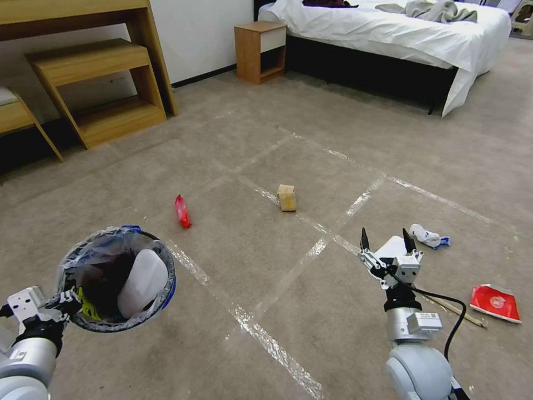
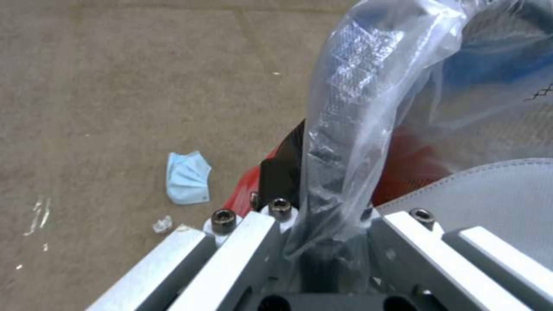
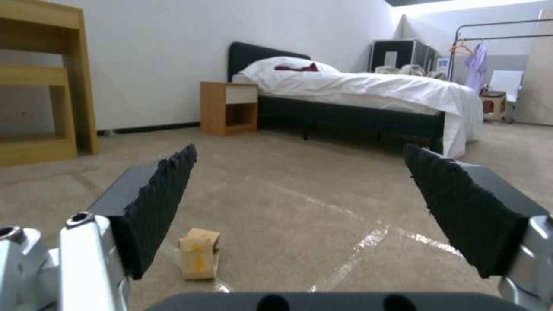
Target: Pick up the trash bin and place the garbage on the floor into it.
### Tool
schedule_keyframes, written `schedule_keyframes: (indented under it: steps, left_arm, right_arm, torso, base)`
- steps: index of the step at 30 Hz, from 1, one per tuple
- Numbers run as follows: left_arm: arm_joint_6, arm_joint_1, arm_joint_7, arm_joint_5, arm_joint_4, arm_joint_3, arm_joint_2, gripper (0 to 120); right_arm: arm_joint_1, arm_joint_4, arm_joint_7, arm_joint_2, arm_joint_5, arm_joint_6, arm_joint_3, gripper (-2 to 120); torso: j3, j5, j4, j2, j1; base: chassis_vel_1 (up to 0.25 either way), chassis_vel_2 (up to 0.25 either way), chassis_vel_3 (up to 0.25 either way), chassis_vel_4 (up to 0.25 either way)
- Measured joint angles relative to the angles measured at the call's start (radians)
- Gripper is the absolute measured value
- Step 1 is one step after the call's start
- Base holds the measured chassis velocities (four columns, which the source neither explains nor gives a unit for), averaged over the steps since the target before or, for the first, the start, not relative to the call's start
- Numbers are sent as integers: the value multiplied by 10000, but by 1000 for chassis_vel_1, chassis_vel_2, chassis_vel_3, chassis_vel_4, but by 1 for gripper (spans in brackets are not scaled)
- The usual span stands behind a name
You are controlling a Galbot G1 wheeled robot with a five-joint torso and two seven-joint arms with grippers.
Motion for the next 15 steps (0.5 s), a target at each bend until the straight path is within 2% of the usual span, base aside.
schedule_keyframes:
  steps: [15]
  left_arm:
    - [486, 28, -115, -639, 8, -69, 385, 1]
  right_arm:
    - [282, -187, -19, -145, 110, -25, -117, 88]
  torso:
    - [0, 1, 0, 1, 0]
  base:
    - [-68, 66, 61, -62]
